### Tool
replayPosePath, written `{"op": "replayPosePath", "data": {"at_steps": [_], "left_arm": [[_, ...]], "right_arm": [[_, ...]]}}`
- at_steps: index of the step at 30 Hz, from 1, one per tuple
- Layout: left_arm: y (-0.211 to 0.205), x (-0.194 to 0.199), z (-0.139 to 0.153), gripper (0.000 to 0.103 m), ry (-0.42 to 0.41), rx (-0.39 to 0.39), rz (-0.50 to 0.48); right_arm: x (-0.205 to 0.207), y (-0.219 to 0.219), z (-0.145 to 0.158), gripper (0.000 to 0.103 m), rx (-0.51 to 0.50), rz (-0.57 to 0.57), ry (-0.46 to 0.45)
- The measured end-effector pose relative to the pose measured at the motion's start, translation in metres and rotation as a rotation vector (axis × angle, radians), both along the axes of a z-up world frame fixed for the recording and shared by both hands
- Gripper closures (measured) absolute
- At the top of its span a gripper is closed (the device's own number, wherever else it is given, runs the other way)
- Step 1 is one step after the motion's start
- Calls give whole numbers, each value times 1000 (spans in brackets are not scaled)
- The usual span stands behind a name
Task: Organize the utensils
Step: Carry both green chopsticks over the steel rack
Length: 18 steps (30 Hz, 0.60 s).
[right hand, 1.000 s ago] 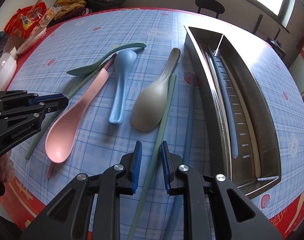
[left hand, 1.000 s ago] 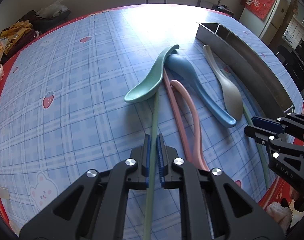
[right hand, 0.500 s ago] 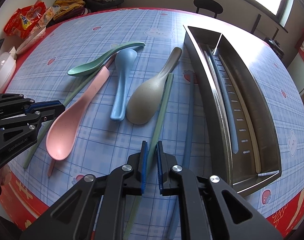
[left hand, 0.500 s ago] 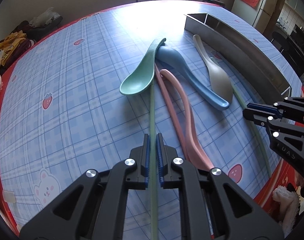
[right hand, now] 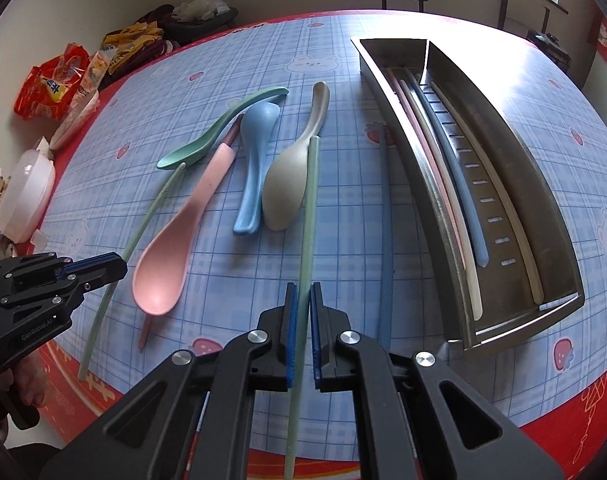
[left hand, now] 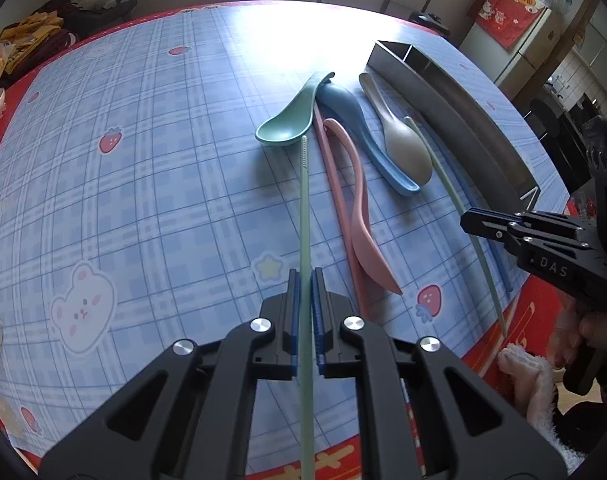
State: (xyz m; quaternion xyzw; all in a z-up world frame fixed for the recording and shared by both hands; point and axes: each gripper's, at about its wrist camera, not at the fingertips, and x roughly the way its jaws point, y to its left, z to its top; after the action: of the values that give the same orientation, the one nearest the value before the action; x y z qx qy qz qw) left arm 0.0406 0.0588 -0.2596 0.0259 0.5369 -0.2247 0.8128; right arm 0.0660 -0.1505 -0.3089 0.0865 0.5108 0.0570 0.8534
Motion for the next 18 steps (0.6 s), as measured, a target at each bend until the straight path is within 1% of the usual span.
{"op": "replayPosePath", "data": {"at_steps": [3, 8, 11, 18], "left_arm": [[11, -7, 13, 93, -7, -39, 33], [16, -6, 34, 93, -21, -99, 72], [11, -5, 42, 93, -32, -117, 86], [-2, -10, 52, 93, -42, -126, 98]], "right_arm": [[-5, -3, 8, 97, 39, -7, -27], [-6, -3, 21, 97, 47, -5, -63], [-7, -6, 27, 97, 53, -4, -79], [-7, -25, 42, 97, 78, -1, -121]]}}
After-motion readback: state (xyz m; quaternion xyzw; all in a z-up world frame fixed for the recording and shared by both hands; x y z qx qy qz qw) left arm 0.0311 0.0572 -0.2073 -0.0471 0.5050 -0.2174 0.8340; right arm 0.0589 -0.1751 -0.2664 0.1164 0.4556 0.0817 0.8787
